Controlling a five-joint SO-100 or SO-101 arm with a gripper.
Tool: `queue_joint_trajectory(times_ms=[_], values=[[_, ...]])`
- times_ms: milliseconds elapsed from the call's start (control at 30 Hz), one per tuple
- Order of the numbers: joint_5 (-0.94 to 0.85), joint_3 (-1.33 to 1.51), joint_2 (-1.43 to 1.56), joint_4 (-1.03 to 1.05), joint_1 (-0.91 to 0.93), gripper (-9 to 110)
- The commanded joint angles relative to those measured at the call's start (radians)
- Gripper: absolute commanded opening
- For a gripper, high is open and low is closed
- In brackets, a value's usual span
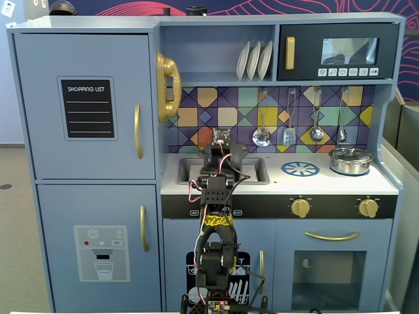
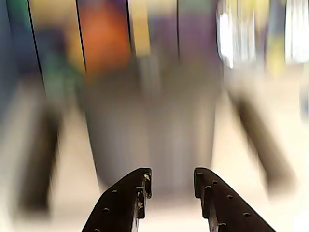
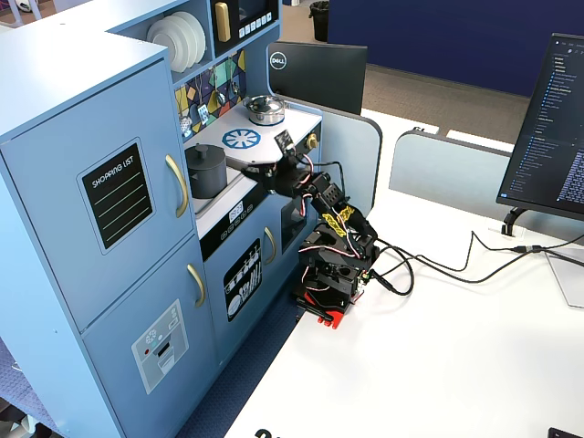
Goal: Take off the lid from the gray recipient and place it on the counter
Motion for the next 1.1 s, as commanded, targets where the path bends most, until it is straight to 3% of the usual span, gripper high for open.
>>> queue_joint_trajectory(times_ms=[0, 333, 1067], values=[[0.025, -0.071, -0.071, -0.219, -0.026, 9], [0.014, -0.110, -0.227, -0.341, -0.006, 17], [0.000, -0.224, -0.508, -0.431, 0.002, 15]])
